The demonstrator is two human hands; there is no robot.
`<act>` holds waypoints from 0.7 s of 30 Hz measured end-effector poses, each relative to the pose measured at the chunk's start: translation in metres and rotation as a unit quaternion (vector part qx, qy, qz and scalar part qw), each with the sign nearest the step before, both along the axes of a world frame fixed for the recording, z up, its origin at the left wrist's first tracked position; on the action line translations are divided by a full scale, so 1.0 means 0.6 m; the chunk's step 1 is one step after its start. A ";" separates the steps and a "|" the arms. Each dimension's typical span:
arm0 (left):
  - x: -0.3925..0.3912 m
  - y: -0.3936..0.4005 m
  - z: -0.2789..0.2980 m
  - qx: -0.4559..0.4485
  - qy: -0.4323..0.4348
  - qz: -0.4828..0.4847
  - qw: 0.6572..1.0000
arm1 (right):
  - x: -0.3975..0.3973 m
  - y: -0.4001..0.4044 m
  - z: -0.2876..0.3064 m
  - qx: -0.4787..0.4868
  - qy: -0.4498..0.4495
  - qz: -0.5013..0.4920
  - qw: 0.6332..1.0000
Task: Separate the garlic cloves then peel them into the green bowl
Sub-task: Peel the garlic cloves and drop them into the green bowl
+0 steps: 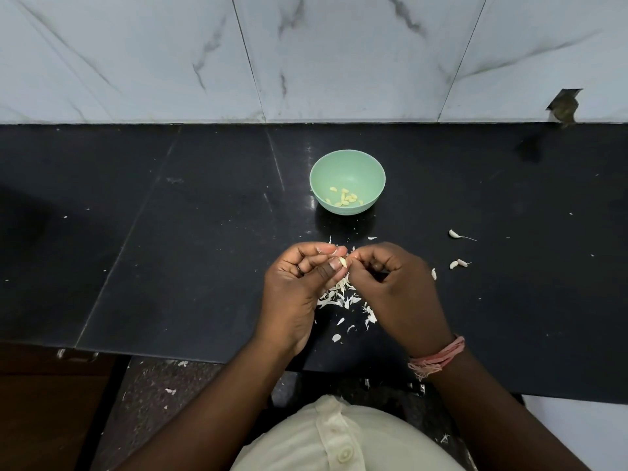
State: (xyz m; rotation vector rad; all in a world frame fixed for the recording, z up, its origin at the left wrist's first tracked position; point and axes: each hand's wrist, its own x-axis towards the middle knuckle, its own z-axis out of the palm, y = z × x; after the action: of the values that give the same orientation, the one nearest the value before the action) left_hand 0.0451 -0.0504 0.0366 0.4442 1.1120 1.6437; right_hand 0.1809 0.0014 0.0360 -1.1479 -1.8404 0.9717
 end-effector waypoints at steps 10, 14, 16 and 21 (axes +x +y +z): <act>0.010 0.004 0.001 -0.018 -0.114 0.001 0.993 | -0.009 -0.005 -0.005 0.032 -0.004 -0.046 0.998; 0.014 0.005 0.000 -0.019 -0.153 0.006 0.988 | -0.010 -0.009 -0.002 0.038 0.015 -0.046 0.998; 0.014 0.007 -0.001 -0.013 -0.174 0.008 0.985 | -0.010 -0.009 0.000 0.029 0.033 -0.055 0.998; 0.010 0.007 -0.009 -0.005 -0.184 0.018 0.983 | -0.005 -0.003 -0.001 0.010 0.052 -0.086 0.995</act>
State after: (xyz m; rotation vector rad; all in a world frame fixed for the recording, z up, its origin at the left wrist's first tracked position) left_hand 0.0508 -0.0461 0.0311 0.1059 0.8540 1.6685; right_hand 0.1778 -0.0002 0.0353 -1.2007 -1.6363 0.8952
